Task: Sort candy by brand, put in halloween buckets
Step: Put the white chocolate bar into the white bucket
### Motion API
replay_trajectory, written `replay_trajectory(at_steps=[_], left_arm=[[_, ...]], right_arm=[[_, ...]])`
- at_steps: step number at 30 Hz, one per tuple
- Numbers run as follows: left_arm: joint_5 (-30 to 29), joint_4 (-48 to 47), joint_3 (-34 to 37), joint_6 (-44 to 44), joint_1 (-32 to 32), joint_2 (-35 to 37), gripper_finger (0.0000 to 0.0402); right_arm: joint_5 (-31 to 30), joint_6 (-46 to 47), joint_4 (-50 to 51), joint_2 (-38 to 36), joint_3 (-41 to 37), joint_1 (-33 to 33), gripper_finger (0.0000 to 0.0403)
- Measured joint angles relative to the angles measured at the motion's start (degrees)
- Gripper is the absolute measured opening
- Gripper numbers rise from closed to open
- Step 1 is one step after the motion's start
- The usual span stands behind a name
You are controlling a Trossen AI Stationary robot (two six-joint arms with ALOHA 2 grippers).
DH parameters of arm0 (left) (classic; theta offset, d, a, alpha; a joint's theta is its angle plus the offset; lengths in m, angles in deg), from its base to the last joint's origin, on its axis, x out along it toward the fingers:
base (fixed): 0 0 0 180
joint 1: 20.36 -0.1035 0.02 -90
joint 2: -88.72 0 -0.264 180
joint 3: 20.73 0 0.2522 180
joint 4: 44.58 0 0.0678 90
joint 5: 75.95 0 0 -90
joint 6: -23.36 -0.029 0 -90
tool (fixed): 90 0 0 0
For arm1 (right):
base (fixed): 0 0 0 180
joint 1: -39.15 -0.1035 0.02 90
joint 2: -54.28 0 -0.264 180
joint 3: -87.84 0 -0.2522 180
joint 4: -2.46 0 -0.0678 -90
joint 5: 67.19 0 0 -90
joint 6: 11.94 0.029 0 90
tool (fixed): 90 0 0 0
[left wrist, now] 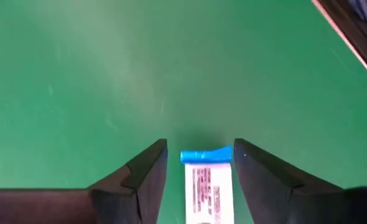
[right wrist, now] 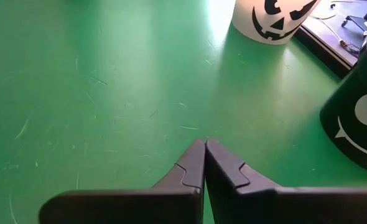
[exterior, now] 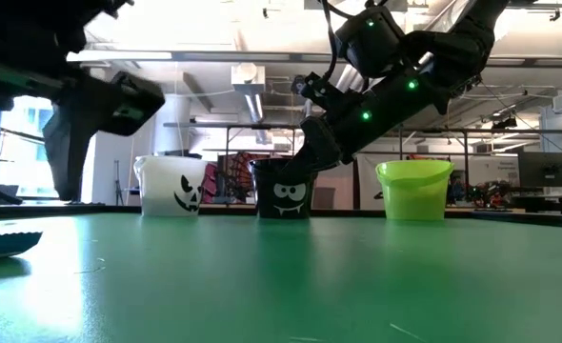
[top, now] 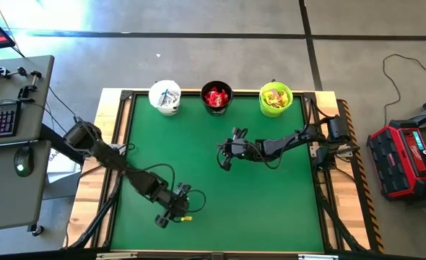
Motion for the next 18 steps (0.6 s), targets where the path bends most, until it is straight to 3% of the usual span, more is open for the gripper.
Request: replay_trajectory(at_steps=[11,18], left_arm=[[2.4,1.2,0.0,-7.6,-1.3,-2.7,0.0172],[2.4,-1.3,0.0,-7.8,-1.9,-2.9,0.0172]], right_arm=[[0.2,-0.7,0.0,0.0,0.0,0.0,0.0000],[0.2,-1.1,0.0,0.0,0.0,0.0,0.0000]])
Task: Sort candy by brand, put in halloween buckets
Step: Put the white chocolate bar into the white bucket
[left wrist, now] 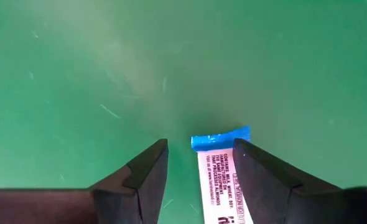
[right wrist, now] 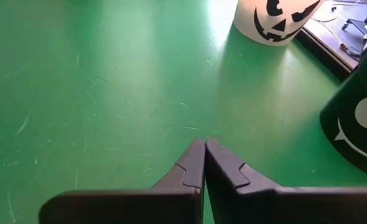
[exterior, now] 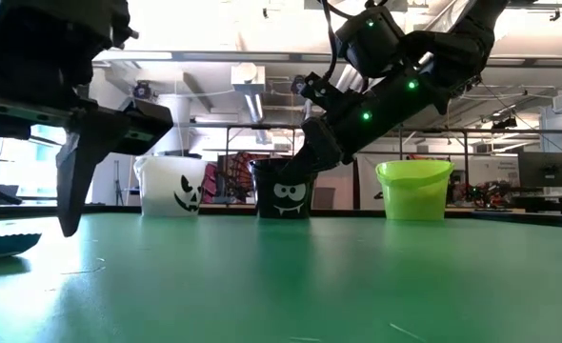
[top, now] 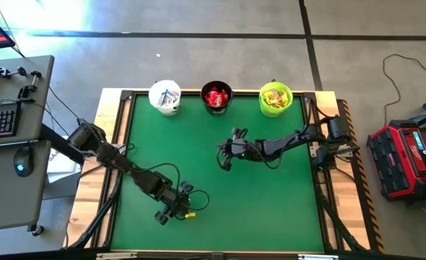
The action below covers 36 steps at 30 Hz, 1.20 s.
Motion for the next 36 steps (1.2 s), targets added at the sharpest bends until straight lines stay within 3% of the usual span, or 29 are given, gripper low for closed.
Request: replay_trajectory(at_steps=[13,18,26,36], left_arm=[[2.0,1.1,-0.5,-1.8,0.1,-3.1,0.0165],[1.7,-1.1,-2.1,-1.7,0.0,-3.3,0.0124],[1.4,-3.4,-2.4,-1.5,0.0,-3.3,0.0011],[-1.6,-13.5,-8.3,-3.8,0.1,-3.1,0.0000]], right_arm=[[0.0,0.0,0.0,0.0,0.0,0.0,0.0000],[0.0,0.0,0.0,0.0,0.0,0.0,0.0000],[0.0,0.0,0.0,0.0,0.0,0.0,0.0000],[-0.1,0.0,0.0,0.0,0.0,0.0,0.0000]])
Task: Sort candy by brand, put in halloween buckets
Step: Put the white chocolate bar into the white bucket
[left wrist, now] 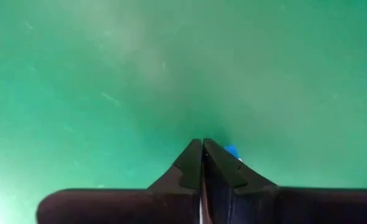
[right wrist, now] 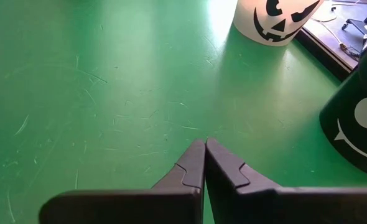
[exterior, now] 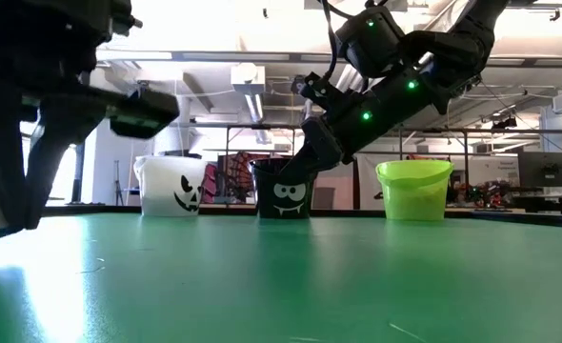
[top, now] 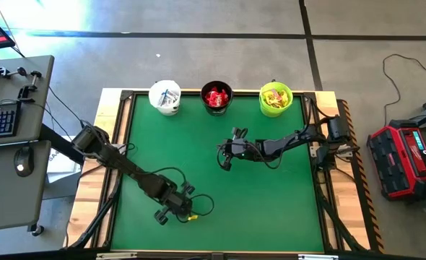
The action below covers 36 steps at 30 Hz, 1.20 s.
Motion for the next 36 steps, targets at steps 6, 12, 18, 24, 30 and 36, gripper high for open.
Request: replay_trajectory(at_steps=[6,12,18,24,30,36], left_arm=[[-2.9,-5.3,-4.0,-0.7,0.0,0.3,0.0000],[-6.7,-6.9,-4.6,1.3,-1.6,4.5,0.0000],[-13.6,-10.2,-4.6,3.6,-6.2,11.3,0.0000],[-19.7,-11.1,-4.6,5.8,-14.3,20.4,0.0000],[-24.8,-10.8,-4.6,7.4,-25.3,30.1,0.0000],[-27.9,-10.4,-4.6,6.5,-40.8,36.2,0.0000]], right_arm=[[0.0,0.0,0.0,0.0,0.0,0.0,0.0000],[0.0,-0.4,0.0,0.0,0.0,0.0,0.0000],[0.0,-0.4,0.0,0.0,0.0,0.0,0.0000],[-0.3,0.0,0.0,0.0,0.0,0.0,0.0000],[-0.2,0.0,0.0,0.0,0.0,0.0,0.0000],[-0.2,0.0,-0.2,0.0,0.0,0.0,0.0000]])
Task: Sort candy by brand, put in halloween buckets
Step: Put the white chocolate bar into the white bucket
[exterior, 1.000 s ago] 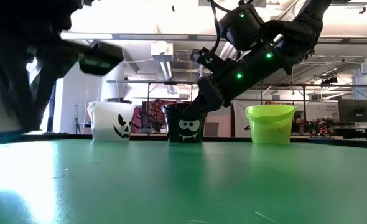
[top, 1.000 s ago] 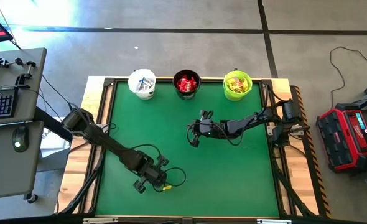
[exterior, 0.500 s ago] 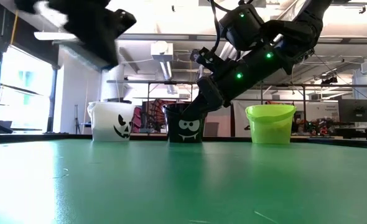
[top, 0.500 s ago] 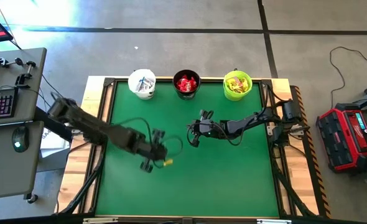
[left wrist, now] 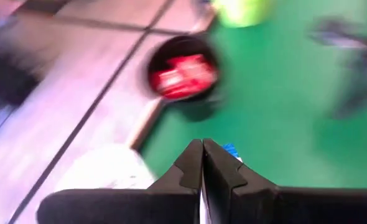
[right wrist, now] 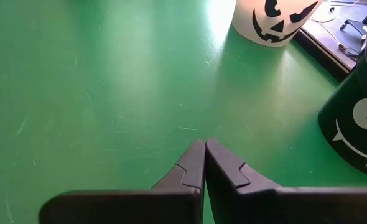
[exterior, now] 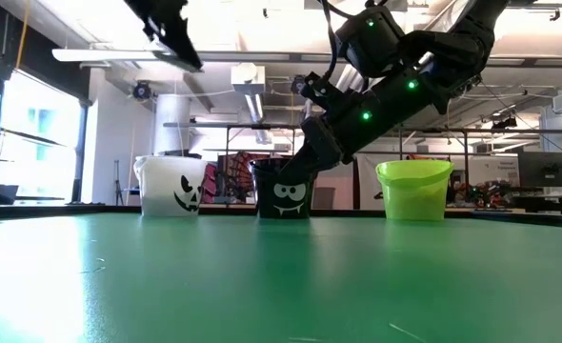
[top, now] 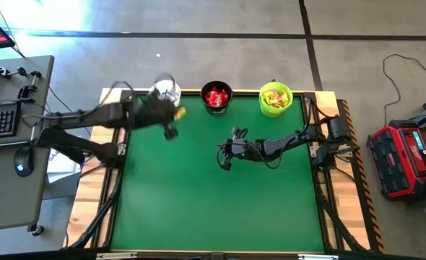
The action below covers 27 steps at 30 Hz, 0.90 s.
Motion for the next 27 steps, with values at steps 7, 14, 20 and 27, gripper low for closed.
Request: replay_trajectory(at_steps=[7,14,20,27], left_arm=[[7.0,1.6,0.5,-3.8,-19.9,-1.5,0.0000],[12.6,13.5,3.0,-8.0,-33.4,-7.9,0.0000],[16.5,18.3,3.1,-9.0,-39.7,-15.2,0.0000],[16.9,24.0,3.1,-8.7,-40.6,-22.1,0.0000]], right_arm=[[0.0,0.0,-0.1,0.0,0.0,0.0,0.0000],[0.1,0.0,-0.1,0.0,0.0,0.0,0.0000],[0.4,0.0,-0.1,0.0,0.0,0.0,0.0000],[0.3,0.0,-0.1,0.0,0.0,0.0,0.0000]])
